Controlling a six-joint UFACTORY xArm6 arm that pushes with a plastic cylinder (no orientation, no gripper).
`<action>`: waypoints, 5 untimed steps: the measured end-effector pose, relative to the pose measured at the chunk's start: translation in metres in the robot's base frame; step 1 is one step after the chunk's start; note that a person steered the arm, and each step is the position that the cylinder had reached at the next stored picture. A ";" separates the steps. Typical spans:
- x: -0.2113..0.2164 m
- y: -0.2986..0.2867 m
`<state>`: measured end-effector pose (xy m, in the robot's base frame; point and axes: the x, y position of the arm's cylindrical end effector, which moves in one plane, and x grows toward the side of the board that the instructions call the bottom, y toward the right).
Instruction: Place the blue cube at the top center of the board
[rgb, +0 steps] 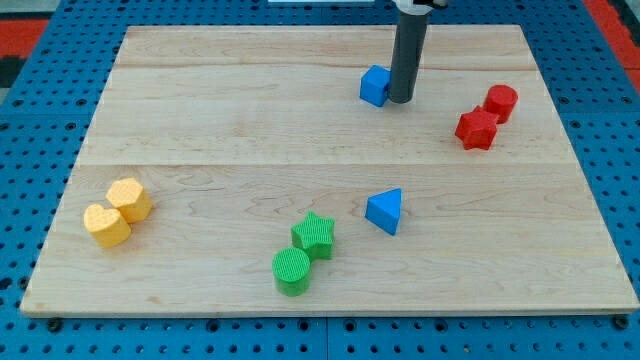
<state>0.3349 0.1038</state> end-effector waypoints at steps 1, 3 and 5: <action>0.000 0.013; 0.000 0.077; 0.020 -0.019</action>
<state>0.3545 0.0848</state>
